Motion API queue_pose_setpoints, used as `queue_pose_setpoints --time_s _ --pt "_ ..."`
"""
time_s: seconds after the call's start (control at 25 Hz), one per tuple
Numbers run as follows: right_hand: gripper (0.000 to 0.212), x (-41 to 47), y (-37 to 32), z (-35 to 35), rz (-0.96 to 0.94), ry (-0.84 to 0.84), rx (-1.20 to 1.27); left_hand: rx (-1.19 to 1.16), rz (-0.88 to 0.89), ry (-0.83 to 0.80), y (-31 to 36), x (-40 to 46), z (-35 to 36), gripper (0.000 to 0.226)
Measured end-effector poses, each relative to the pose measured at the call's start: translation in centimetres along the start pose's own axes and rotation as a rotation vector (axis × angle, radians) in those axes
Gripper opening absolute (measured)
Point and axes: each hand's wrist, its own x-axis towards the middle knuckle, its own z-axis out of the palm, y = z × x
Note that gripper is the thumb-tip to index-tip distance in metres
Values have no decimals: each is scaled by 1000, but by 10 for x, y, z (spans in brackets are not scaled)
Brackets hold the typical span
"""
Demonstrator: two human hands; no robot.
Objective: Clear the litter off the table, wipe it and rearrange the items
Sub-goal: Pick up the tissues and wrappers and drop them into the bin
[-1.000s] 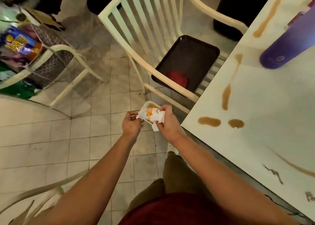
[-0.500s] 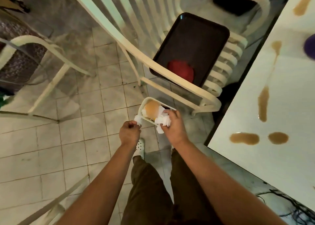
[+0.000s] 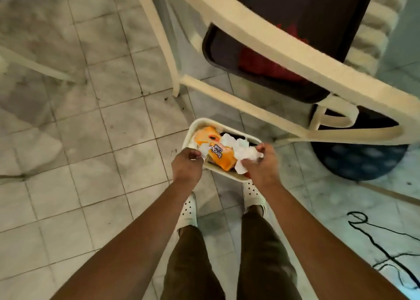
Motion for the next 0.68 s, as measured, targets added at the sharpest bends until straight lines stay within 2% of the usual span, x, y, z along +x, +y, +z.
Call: queue_pose_setpoints --time_s 0.08,0.2,0.32,0.36,0.44,0.56,0.68 --pt "40 25 16 20 -7 41 -51 7 14 -29 -10 24 16 12" --pt "43 48 38 47 -47 -24 -170 2 -20 -121 -21 48 26 18" --pt "41 50 56 59 -71 -65 -315 13 -121 -462 -26 56 24 51" --pt "38 46 59 57 -56 -31 -319 7 -142 -508 -28 56 20 55" --pt "30 31 61 47 -1 40 -274 8 -136 -431 -29 50 9 46" --pt "30 -7 57 25 43 56 -255 22 -109 -257 -25 20 -12 32" --pt "27 -43 42 10 35 58 -221 2 -86 -273 -10 -22 -37 23"
